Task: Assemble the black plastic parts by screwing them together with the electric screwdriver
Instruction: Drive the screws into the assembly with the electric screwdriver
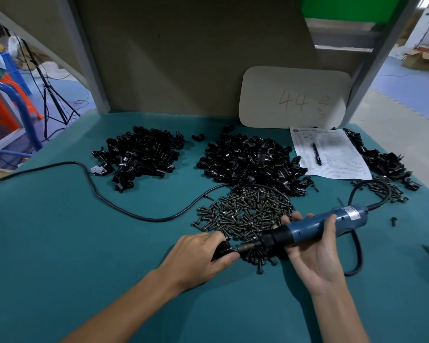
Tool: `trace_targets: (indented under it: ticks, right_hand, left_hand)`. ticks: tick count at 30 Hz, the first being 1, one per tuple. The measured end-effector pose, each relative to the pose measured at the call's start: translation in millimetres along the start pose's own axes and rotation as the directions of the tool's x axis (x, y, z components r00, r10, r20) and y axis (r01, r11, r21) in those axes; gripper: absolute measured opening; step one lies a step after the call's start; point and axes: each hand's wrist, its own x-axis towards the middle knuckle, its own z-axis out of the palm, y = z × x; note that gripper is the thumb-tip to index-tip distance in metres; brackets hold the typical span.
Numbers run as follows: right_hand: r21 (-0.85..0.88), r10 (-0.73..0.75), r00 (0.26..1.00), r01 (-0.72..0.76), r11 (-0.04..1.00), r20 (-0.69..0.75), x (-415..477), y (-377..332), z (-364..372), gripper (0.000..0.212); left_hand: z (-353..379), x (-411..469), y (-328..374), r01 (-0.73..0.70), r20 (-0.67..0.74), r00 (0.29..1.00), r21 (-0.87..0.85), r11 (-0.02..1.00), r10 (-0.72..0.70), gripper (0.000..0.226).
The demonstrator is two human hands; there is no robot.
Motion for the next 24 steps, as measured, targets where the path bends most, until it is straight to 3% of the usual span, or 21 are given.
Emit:
trace_targets:
  ticks: [3,6,11,14,16,19,24]
  right_hand:
    - [-0.134,-0.033,0.998,0.025,0.991,-0.057,-1,-10,-1,0.059]
    - [-0.227,-0.054,0.988,0.020,0.974,-0.145,-5,-17,-1,0.053]
    - [-0.230,-0.066,0.981,0.023,0.973,-0.183,-18,-23,5,0.055]
    - [-0.361,-0.117,0.974,0.041,0.932,-0.192,-24,-31,3,0.038]
    - [-0.616,-0.231,0.957,0.076,0.784,-0.177,-24,-38,-1,0.031]
    - [-0.897,-0.373,0.920,0.061,0.437,-0.119,-23,-43,-7,0.056]
    - [-0.995,-0.435,0.901,-0.044,-0.088,-0.002,-18,-28,-16,0.077]
  left_hand:
    - [0,-2,1,-0.023,-0.113,0.993,-0.011,1.000,0.022,0.048]
    - [1,-1,1,-0.030,-0.151,0.988,-0.010,0.999,0.028,0.044]
    - [-1,-2,2,-0.024,-0.142,0.990,-0.022,0.999,0.021,0.043]
    - [-2,-3,1,0.016,-0.083,0.996,-0.037,0.999,-0.019,0.047]
    - [-1,-4,1,0.024,-0.076,0.997,-0.035,0.999,-0.027,0.042]
    - [0,-3,0,0.012,-0.090,0.996,-0.032,0.999,-0.015,0.031]
    - [-2,-1,1,0.051,-0.110,0.992,-0.097,0.994,-0.062,0.036]
